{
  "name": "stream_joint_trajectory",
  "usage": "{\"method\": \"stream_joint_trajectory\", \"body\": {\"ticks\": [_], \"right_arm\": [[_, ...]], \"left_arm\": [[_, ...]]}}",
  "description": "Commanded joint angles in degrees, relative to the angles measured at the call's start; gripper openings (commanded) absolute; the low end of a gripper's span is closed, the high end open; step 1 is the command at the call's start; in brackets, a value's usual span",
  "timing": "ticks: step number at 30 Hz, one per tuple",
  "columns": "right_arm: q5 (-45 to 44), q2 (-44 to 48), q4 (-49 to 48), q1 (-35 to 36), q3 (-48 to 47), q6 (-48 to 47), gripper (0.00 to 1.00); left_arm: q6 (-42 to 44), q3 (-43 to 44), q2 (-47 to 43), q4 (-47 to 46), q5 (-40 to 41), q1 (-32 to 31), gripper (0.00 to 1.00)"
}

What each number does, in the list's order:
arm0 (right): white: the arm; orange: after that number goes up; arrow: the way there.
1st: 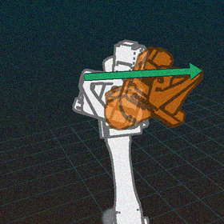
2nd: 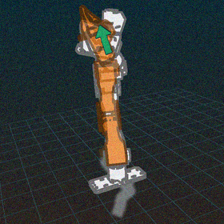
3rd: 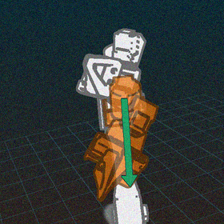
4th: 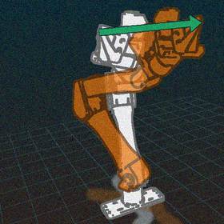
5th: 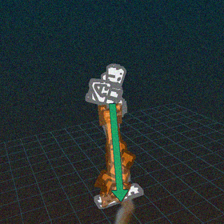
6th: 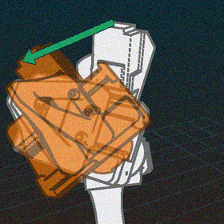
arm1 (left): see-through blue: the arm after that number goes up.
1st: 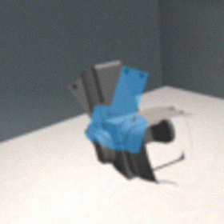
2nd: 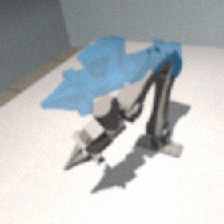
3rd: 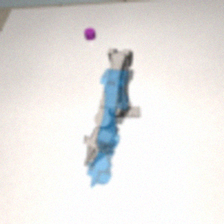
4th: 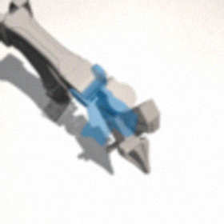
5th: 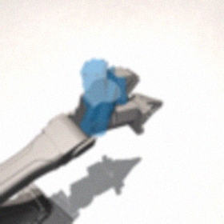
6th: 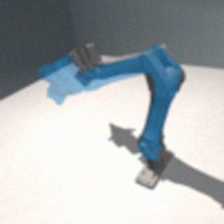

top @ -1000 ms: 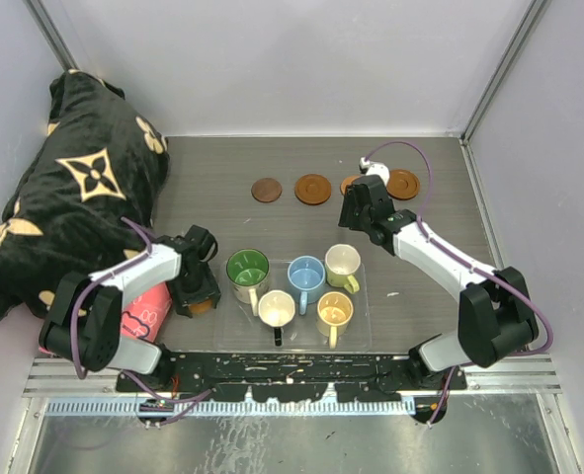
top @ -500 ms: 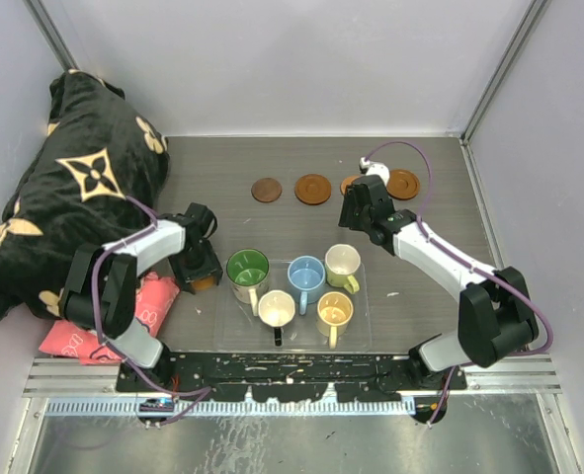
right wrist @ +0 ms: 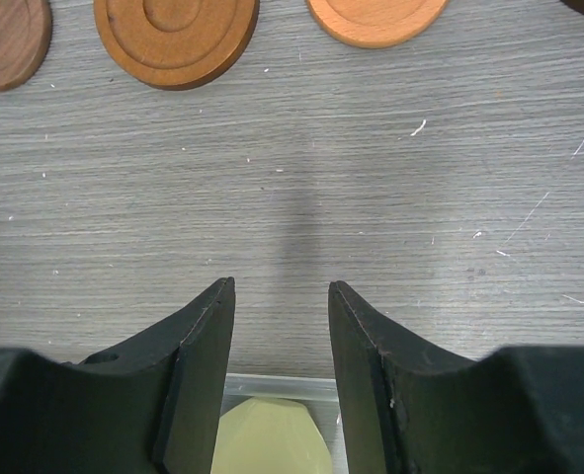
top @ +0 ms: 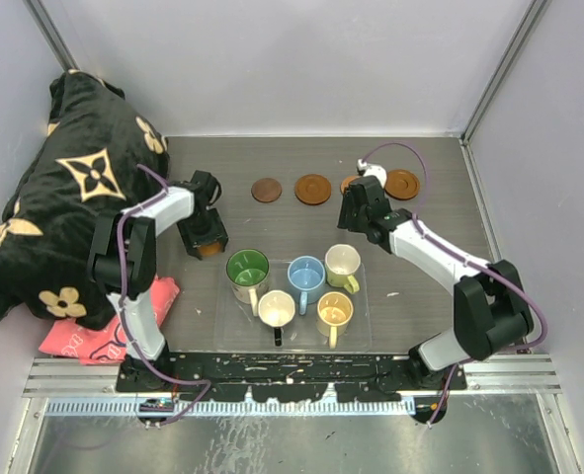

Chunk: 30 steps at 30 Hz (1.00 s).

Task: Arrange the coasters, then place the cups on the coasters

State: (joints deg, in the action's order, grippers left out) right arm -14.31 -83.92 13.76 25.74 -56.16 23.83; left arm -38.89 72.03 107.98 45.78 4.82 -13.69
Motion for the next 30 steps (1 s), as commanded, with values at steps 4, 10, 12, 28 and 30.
{"method": "stream_joint_trajectory", "body": {"ticks": [4, 10, 12, 28, 30], "right_arm": [[-1.19, -1.05, -1.85, 0.19, -3.67, -0.96, 0.49], [-1.34, -1.40, -2.16, 0.21, -3.93, -1.16, 0.49], [-1.23, -1.66, -2.16, 0.18, -3.95, -1.01, 0.49], [-1.71, -1.96, -0.52, 0.12, -4.81, -0.99, 0.49], [-1.74, -1.95, -0.38, 0.27, -4.85, -0.99, 0.49]], "left_arm": [[2.37, 9.02, 10.27, -3.96, 0.09, 0.61, 0.64], [4.09, 18.58, 15.88, -2.20, -0.60, 0.78, 0.65], [4.70, 21.59, 18.10, -1.37, -0.67, 0.82, 0.65], [6.15, 39.63, 29.02, 3.69, -1.77, 1.27, 0.65], [6.26, 41.41, 30.00, 4.16, -1.50, 1.46, 0.65]]}}
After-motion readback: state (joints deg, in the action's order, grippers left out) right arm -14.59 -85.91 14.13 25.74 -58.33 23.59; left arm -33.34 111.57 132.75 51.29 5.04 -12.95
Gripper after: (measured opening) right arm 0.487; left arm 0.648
